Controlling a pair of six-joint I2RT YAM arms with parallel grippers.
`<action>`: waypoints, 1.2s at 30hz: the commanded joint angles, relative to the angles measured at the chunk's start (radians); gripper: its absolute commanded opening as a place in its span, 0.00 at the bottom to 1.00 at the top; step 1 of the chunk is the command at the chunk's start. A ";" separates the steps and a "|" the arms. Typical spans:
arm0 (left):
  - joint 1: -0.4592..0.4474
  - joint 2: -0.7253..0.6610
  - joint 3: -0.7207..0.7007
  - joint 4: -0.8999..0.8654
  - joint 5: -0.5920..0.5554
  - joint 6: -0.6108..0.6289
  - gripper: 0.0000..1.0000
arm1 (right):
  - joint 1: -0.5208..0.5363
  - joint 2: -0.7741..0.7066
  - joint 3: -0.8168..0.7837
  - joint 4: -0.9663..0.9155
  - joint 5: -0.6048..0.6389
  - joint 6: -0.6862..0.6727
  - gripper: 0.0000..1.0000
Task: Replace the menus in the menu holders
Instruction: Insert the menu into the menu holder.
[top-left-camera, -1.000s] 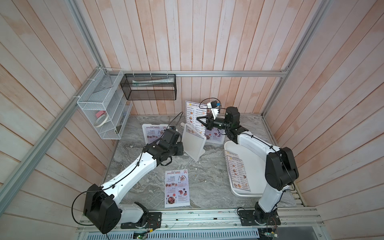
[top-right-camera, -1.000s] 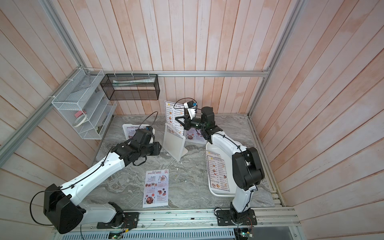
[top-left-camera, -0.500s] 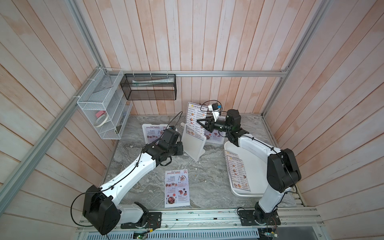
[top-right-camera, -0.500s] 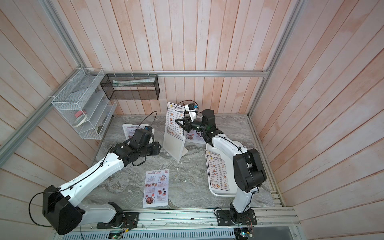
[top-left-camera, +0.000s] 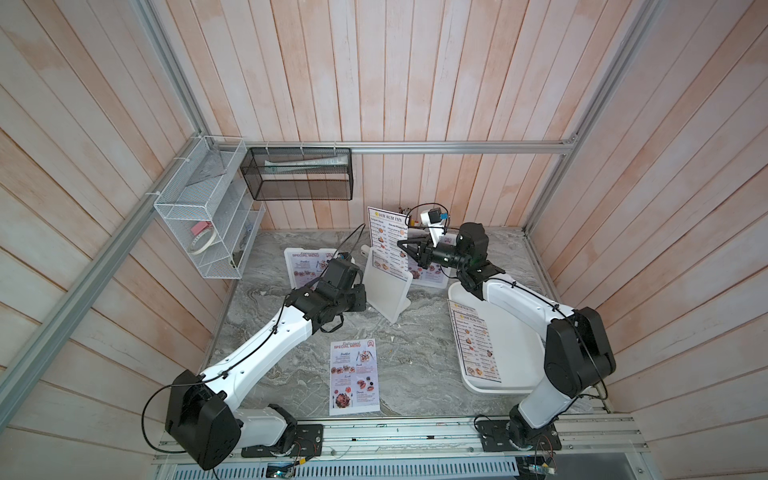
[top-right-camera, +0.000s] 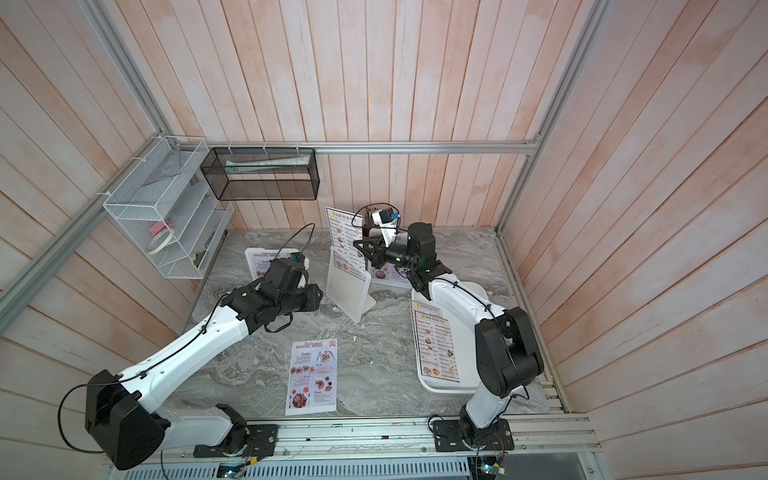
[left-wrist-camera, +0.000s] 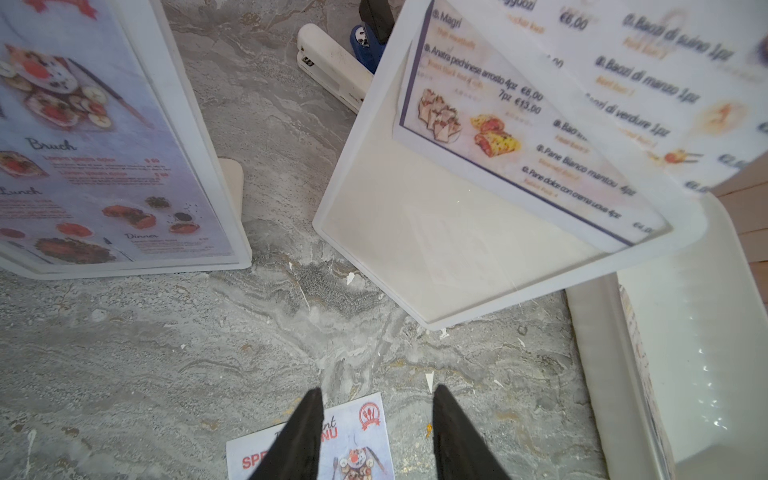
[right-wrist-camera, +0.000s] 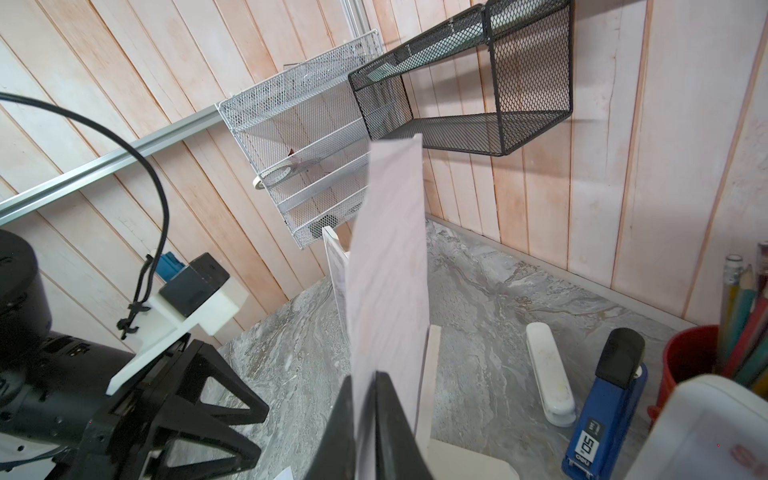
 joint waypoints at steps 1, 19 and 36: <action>0.003 -0.012 -0.013 0.012 -0.013 -0.003 0.46 | 0.006 -0.031 -0.020 -0.011 0.028 -0.012 0.09; 0.002 -0.014 -0.015 0.020 -0.014 -0.008 0.46 | 0.019 -0.111 -0.158 0.070 0.060 0.033 0.10; 0.005 -0.022 -0.012 0.023 -0.017 -0.014 0.46 | 0.039 -0.200 -0.190 -0.068 0.121 -0.054 0.25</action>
